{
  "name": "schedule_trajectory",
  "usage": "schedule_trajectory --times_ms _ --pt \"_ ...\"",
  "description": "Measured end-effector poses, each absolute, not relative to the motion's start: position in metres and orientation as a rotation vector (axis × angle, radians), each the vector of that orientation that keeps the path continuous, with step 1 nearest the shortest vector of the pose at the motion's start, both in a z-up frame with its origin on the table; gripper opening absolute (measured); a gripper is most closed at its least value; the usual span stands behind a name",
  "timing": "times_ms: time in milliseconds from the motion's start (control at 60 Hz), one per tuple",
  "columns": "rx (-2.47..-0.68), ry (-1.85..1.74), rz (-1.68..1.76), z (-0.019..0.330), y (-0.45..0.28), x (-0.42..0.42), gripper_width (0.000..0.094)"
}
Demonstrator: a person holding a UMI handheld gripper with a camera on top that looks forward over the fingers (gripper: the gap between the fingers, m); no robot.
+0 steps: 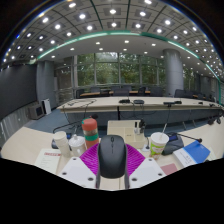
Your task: Arrange mouse
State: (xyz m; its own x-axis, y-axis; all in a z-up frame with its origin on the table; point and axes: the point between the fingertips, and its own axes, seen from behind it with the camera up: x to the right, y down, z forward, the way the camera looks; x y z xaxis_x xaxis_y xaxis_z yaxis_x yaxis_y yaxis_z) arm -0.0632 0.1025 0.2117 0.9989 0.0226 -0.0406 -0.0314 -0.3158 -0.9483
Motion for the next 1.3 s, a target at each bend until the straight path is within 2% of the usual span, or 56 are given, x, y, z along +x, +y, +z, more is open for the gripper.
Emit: schedule_trajectory --times_ms 67,117,333,433,500,617,650,700,717,750,833,1133,1300 --pt "-1.910 0.032 0.048 0.206 0.102 -0.020 0.0320" --pt "-1.945 0.042 0.024 0.186 0.102 0.013 0.0320" --pt "-2.168 0.064 -0.014 0.047 0.079 0.107 0.0320" --pt "-2.233 0.074 0.002 0.005 0.069 0.117 0.0329" --pt "-2.257 0.088 0.018 -0.013 0.063 0.120 0.0384" --pt "-2.238 0.071 0.022 -0.011 0.064 0.119 0.0497" --pt "-2.248 0.078 0.018 -0.010 0.060 0.119 0.0607" --pt "-2.253 0.080 0.024 -0.004 0.054 0.118 0.0851" --pt "-2.253 0.079 0.021 -0.001 0.052 0.118 0.0868" --pt "-2.252 0.078 0.012 0.005 0.046 0.118 0.0836" --pt "-2.239 0.089 -0.016 0.032 0.023 0.118 0.0856" --pt "-2.149 0.053 -0.094 0.165 -0.132 0.082 0.0862" --pt "-2.146 0.059 -0.139 0.204 -0.231 0.058 0.0860"
